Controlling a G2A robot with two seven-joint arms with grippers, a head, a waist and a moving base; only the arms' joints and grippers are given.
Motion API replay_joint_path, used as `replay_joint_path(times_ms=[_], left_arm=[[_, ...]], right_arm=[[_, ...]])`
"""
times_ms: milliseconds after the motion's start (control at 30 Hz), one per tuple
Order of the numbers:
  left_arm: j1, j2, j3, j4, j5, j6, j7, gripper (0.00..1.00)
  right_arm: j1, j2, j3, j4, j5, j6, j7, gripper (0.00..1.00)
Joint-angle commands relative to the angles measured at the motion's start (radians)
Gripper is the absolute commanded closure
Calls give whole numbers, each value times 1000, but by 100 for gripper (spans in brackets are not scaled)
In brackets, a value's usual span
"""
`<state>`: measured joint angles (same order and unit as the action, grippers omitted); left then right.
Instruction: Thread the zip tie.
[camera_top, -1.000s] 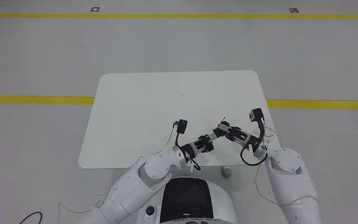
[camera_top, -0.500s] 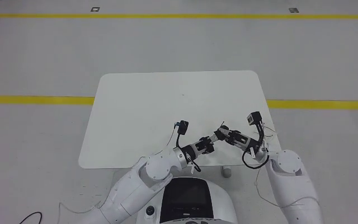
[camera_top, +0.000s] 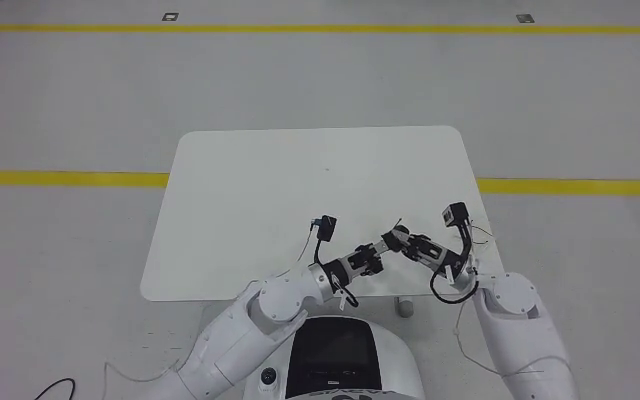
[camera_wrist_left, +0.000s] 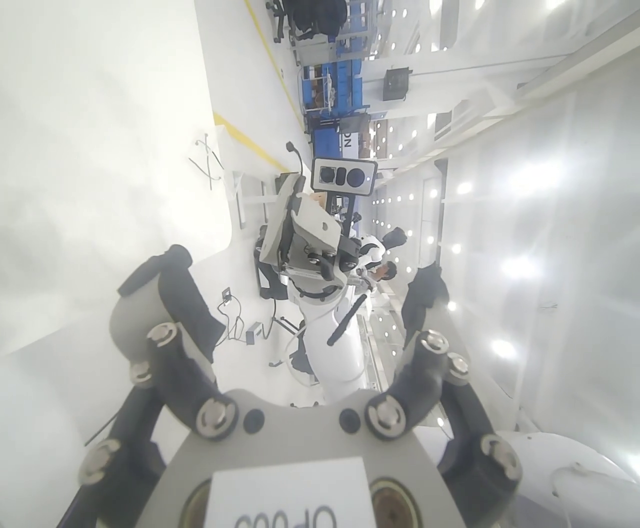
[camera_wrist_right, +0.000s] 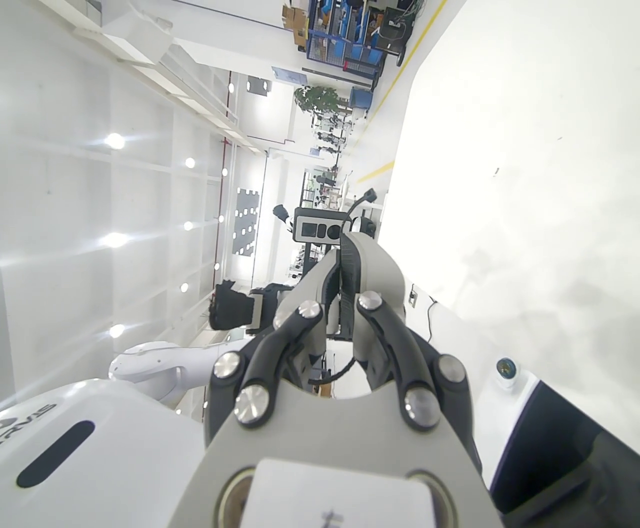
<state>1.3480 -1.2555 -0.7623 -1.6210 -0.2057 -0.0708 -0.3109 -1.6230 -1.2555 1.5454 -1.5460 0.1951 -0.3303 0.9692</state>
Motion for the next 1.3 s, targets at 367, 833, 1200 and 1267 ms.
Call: replay_joint_path(times_ms=[367,833,1200,1267], left_arm=[[-3,1,-6,11,2,-16,-5,2],[-13,-2,2,26,1,-11,-9,59],[-24,-7,12,38,-3,-9,-4,83],[-24,-7,12,40,-4,-8,-4,92]], right_arm=[[-17,9,-3,-28,-45,-9,-62,100],[-38,26,7,-43,-51,-10,-61,100],[-35,34,0,-38,-31,-10,-61,100],[-35,36,-2,-40,-27,-10,-62,100]])
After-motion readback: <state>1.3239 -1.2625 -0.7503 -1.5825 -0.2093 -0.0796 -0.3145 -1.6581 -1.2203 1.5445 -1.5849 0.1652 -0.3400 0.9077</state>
